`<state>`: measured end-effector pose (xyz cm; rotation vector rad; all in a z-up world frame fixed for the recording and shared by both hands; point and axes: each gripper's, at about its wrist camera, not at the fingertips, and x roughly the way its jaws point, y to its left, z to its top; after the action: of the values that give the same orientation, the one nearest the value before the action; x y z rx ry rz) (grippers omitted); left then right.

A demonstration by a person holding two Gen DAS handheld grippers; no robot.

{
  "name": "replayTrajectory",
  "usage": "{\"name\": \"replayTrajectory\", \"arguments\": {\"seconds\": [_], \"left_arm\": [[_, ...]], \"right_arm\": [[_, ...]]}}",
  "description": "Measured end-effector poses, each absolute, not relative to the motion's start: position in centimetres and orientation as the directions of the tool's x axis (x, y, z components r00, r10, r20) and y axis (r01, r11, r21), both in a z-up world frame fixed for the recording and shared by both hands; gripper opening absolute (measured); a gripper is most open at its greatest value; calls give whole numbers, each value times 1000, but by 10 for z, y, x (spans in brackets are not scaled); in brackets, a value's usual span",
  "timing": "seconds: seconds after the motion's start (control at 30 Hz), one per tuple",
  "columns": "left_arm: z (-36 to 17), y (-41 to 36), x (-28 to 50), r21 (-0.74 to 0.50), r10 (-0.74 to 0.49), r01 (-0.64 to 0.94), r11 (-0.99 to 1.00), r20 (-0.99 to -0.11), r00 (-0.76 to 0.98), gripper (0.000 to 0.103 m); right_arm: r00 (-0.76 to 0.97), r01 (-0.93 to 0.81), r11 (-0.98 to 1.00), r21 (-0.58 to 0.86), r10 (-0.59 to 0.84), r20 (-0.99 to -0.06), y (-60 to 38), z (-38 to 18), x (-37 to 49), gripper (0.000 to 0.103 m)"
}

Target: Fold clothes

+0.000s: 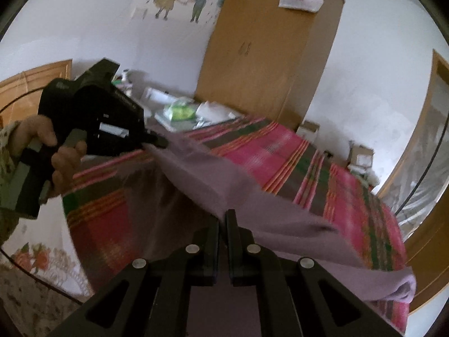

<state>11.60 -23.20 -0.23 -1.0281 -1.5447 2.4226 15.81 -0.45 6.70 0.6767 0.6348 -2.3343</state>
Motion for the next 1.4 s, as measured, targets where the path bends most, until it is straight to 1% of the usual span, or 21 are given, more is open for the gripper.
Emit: {"name": "replayTrajectory", "arguments": {"seconds": [0.37,0.53,0.7,0.93,1.03,1.07,1.17,1.2,1.27,1.37,1.4], "left_arm": [[-28,-236,127,-787,381,341,-515,-566,-731,6],[-30,-237,128,-776,380,361,-518,-586,-716,7],[-31,-239,134,-776,387,371,-510,-592,-707,8],[-26,-244,147,-765,372,383,-518,-605,-705,9],[-24,-245,151,-759,362,393,-519,-612,-703,10],[-22,-245,152,-754,355,395,-525,-616,-704,12],[-18,-246,156,-749,344,396,-532,-618,-707,12],[-15,-245,157,-744,334,393,-540,-618,-712,16],[-5,-242,162,-721,290,377,-581,-616,-732,18],[10,-236,168,-682,223,356,-639,-607,-763,18],[15,-235,171,-668,201,349,-658,-603,-772,18]], "right_arm": [[-550,721,-676,-152,-425,-719,-3,29,153,5],[-480,725,-686,-64,-437,-761,0,16,141,9],[-438,727,-686,0,-464,-770,9,15,136,11],[-398,697,-704,136,-539,-743,47,28,132,12],[-450,652,-746,135,-524,-723,70,36,132,12],[-474,625,-769,137,-513,-715,80,38,131,12],[-533,528,-833,162,-475,-700,110,41,122,12],[-556,485,-859,165,-449,-699,122,40,118,13],[-598,399,-901,171,-397,-696,145,41,111,13],[-642,293,-934,203,-350,-682,178,45,103,14],[-657,262,-941,212,-335,-675,187,46,100,17]]}}
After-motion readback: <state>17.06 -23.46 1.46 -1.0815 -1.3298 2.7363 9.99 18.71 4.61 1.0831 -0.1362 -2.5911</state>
